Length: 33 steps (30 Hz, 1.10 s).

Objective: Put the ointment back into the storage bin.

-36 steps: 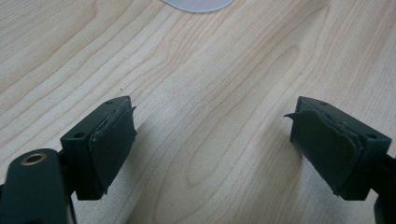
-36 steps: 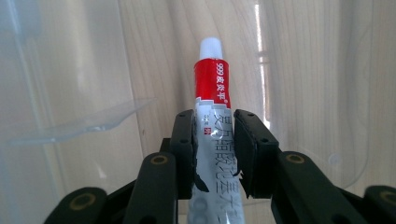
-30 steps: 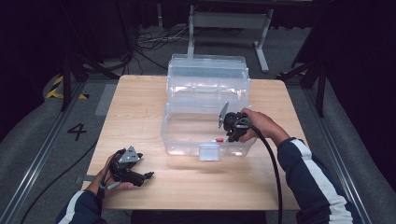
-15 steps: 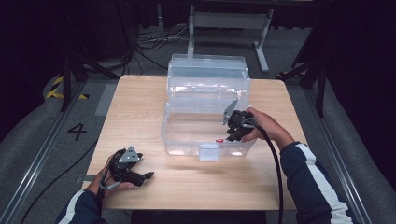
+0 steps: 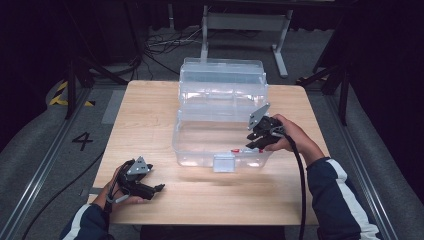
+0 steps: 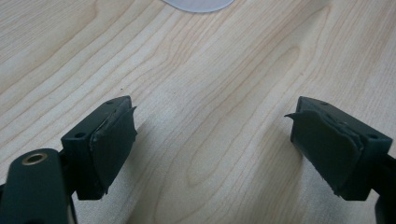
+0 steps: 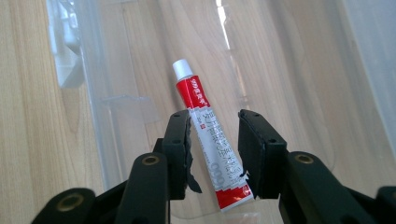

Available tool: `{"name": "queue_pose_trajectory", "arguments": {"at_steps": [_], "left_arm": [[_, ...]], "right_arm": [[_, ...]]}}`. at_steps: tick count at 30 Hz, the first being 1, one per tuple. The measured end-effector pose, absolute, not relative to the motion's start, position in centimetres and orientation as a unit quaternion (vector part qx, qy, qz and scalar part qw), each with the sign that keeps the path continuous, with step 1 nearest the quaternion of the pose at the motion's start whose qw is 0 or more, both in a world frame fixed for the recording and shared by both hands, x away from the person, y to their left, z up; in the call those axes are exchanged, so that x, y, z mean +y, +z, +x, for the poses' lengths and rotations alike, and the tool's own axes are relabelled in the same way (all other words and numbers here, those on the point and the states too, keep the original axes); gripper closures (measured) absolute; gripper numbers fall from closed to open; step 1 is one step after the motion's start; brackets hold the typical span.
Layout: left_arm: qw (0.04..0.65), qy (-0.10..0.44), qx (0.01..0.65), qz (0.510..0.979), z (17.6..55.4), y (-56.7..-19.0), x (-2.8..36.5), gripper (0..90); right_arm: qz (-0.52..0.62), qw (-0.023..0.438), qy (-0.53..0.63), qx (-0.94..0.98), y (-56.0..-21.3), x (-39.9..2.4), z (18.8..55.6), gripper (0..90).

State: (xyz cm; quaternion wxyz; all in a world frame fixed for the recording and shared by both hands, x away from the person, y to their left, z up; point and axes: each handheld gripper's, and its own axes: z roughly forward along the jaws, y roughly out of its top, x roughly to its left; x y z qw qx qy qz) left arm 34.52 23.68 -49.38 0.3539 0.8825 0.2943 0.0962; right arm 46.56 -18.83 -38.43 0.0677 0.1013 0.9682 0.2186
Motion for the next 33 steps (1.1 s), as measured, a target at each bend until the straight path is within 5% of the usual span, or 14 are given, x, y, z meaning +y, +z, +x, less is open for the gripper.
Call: {"name": "queue_pose_trajectory", "arguments": {"at_steps": [33], "left_arm": [[0.330, 0.108, 0.304, 0.887, 34.9, -47.0, 20.7, 25.2]], "right_arm": [[0.096, 0.166, 0.346, 0.918, -33.8, -21.8, 44.6, 44.1]]}}
